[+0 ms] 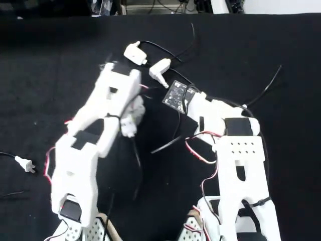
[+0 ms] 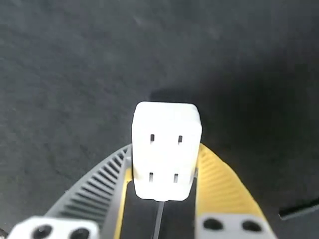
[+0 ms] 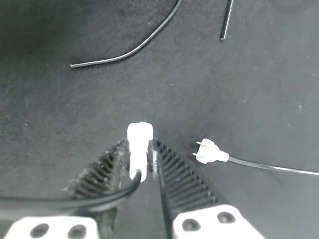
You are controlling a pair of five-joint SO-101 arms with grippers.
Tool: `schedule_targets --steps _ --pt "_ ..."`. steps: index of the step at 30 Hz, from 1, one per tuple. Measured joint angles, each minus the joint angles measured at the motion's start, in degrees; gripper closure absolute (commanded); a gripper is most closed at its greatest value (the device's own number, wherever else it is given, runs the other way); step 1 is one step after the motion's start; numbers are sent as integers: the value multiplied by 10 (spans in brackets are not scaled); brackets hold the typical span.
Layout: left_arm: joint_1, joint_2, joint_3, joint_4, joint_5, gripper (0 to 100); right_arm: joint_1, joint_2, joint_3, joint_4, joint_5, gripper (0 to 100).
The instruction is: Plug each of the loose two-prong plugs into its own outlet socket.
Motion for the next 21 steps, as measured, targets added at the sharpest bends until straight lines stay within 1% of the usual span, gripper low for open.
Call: schedule_targets --steps 3,7,15,16,18,21 --pt "33 0 10 0 30 971 0 0 0 0 3 987" --pt "62 -1 46 0 46 971 1 -3 16 -2 6 987" --pt "75 -3 57 -6 47 963 0 -4 24 -2 6 987" --pt "75 -3 57 -7 47 948 0 -4 24 -2 6 987" --pt "75 -3 57 -7 47 884 0 -4 24 -2 6 987" --pt "75 -3 57 -7 47 714 0 -4 24 -2 6 987"
